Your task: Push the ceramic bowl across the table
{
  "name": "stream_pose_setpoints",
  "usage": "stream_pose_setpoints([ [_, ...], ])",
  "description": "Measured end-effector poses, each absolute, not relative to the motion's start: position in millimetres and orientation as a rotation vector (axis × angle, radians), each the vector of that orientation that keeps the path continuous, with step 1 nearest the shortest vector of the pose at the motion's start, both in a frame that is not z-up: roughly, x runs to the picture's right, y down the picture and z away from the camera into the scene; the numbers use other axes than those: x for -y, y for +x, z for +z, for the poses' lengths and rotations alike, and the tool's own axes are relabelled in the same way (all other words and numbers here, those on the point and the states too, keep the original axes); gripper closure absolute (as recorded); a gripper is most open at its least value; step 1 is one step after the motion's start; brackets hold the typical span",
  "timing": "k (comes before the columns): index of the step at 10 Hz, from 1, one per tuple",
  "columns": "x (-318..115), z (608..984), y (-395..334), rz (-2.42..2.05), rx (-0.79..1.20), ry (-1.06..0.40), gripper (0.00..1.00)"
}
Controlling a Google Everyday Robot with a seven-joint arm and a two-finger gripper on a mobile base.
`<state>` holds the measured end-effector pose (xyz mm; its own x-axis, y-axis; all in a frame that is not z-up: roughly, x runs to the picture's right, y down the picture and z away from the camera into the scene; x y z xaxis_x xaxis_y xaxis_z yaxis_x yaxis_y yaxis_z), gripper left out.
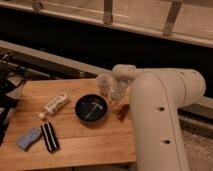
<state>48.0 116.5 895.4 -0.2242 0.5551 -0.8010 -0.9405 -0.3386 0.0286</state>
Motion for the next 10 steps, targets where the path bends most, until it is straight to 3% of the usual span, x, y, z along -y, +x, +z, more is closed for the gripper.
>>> stream_pose_setpoints([
  [10, -117.0, 883.4, -4.8, 1.66, -0.639, -0.92, 1.0],
])
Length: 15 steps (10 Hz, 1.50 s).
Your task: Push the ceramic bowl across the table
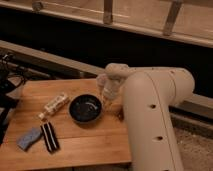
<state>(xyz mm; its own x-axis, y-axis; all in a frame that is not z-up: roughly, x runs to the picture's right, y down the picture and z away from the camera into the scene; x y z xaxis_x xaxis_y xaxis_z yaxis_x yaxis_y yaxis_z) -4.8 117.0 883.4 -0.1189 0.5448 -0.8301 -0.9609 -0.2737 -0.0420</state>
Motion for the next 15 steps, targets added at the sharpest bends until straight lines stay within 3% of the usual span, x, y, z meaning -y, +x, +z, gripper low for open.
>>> stream_pose_setpoints([
  [15, -111.7, 872.6, -110.5, 1.469, -0.624, -0.989, 1.0],
])
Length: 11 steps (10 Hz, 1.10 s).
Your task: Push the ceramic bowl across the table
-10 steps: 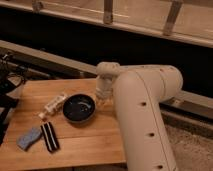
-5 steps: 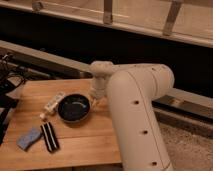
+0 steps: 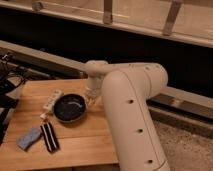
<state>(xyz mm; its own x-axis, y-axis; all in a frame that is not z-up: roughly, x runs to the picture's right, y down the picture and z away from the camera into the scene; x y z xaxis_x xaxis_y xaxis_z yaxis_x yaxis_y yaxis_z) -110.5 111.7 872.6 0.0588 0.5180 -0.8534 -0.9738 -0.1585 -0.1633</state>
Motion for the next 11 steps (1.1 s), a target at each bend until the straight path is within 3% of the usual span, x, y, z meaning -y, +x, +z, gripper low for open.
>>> stream_pose_setpoints([
  [11, -118.7, 865.0, -146.9, 1.399, -0.625, -0.963, 0.98],
])
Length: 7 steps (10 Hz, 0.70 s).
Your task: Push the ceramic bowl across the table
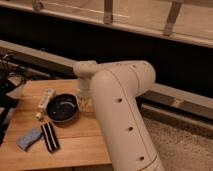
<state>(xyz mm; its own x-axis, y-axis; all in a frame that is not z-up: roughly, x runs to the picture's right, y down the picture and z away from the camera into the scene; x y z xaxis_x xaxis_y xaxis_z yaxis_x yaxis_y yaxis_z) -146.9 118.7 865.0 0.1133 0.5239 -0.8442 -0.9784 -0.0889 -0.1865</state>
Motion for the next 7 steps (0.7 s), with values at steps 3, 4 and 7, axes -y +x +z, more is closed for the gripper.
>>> stream_pose_setpoints([
  [3, -112.8, 868.6, -148.9, 1.392, -0.614, -0.929, 0.7],
  [4, -112.3, 868.9, -152.3, 1.388, -0.611, -0.924, 0.58],
  [7, -108.3, 869.8, -157.5, 1.38, -0.592, -0.93, 0.43],
])
